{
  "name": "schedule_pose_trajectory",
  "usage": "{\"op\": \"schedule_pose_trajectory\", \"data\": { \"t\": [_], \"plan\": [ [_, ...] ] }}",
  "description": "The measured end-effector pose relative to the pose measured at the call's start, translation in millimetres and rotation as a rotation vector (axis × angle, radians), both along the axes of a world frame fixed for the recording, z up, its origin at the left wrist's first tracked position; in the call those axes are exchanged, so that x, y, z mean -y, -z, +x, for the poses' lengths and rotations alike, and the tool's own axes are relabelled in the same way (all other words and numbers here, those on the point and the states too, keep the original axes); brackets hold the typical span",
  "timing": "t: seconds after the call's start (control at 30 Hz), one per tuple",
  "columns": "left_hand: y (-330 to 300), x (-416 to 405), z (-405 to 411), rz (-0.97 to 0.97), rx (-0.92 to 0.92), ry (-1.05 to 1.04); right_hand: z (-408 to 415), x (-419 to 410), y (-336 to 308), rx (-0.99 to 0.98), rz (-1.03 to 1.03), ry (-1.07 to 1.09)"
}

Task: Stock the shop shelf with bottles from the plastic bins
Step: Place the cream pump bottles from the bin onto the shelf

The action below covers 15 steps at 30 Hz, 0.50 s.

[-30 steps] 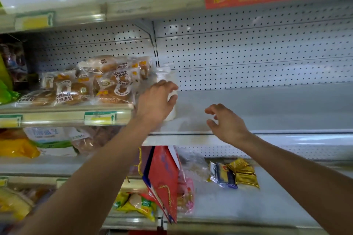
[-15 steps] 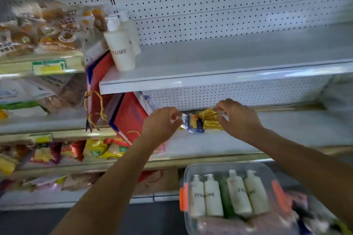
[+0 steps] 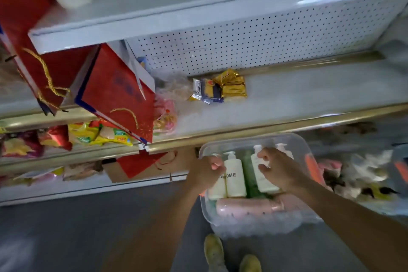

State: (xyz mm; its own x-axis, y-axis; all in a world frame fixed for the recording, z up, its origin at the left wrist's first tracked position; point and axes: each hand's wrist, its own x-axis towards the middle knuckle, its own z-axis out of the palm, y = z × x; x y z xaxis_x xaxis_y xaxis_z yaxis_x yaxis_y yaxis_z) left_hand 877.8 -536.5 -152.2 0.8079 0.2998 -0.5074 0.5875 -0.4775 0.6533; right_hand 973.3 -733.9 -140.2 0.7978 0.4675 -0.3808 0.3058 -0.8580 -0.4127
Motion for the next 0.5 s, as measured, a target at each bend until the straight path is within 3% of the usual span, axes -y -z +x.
{"op": "schedule_pose_trajectory", "data": {
  "t": [0.3, 0.5],
  "plan": [
    [86, 54, 48, -0.236, -0.173, -0.003, -2, 29, 92, -0.144, -0.129, 0.218],
    [119, 86, 87, -0.327, -0.238, -0.115, 4, 28, 124, -0.224, -0.163, 0.283]
  ]
}}
